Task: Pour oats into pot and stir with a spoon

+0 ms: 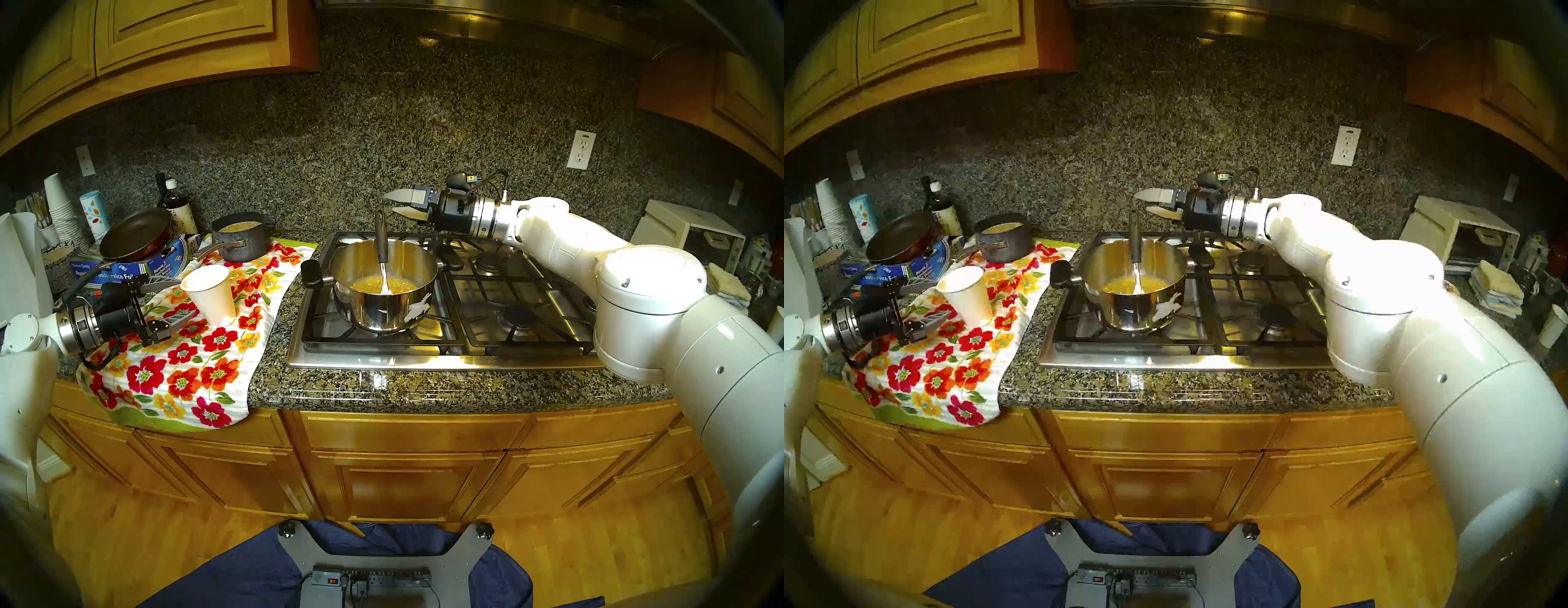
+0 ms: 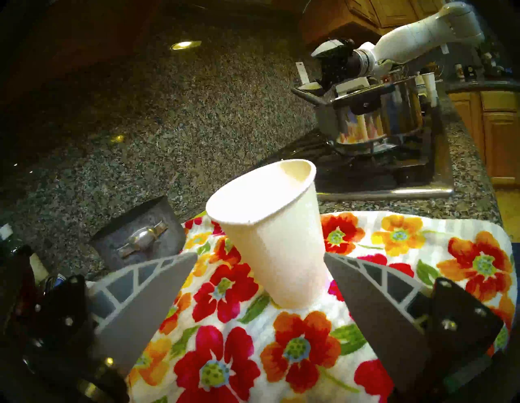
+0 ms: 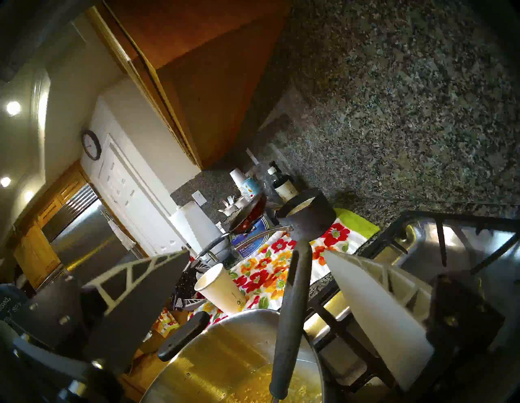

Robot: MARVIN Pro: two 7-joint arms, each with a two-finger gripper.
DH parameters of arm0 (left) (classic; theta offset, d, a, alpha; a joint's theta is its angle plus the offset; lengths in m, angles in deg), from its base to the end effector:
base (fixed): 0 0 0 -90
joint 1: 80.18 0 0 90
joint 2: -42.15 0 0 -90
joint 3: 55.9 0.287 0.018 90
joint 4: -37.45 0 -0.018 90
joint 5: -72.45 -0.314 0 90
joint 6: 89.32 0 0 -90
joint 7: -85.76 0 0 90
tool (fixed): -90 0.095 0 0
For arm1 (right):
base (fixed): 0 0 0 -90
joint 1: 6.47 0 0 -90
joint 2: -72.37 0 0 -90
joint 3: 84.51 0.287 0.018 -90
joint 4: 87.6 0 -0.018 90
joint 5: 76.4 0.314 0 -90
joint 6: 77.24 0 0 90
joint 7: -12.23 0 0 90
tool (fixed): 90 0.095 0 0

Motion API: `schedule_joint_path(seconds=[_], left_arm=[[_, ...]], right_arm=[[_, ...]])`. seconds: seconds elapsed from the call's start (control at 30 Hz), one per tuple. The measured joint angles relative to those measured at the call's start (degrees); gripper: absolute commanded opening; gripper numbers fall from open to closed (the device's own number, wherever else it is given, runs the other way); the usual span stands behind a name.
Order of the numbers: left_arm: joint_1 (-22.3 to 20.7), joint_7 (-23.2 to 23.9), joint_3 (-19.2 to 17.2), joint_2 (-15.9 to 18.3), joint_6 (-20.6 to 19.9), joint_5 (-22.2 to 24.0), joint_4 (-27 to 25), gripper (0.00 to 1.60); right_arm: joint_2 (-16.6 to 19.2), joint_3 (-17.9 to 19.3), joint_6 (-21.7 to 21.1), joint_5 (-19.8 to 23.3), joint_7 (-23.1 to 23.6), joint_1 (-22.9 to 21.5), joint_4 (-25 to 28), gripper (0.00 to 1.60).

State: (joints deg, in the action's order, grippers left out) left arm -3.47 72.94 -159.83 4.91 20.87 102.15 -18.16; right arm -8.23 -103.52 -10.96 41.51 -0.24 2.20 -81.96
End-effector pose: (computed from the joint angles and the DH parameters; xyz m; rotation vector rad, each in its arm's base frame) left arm 0.3755 0.3565 -0.1889 1.8812 -1.2234 1.8649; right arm 0.6157 0.0220 -0.0983 -1.5422 -0.5447 -0.9657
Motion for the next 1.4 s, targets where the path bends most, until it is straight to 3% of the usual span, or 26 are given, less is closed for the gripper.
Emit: schedule_joint_path(seconds=[0.8, 1.13, 1.4], left_arm=[[1.58, 2.38, -2.73, 0.67, -3.84, 0.78, -0.87, 1.60], [1.77, 1.95, -3.04, 0.64, -4.21, 0.71, -1.05, 1.60], [1.84, 1.79, -3.07, 0.63, -4.14, 0.67, -1.13, 1.60]], right_arm=[[0.03, 0.01, 0.00, -0.05, 0.29, 0.00, 0.02, 1.60], [0.13, -3.45, -0.36, -3.99, 2.21, -0.80, 1.50, 1.60], [-0.45, -3.80, -1.11, -5.24, 2.61, -2.04, 2.04, 1.60]])
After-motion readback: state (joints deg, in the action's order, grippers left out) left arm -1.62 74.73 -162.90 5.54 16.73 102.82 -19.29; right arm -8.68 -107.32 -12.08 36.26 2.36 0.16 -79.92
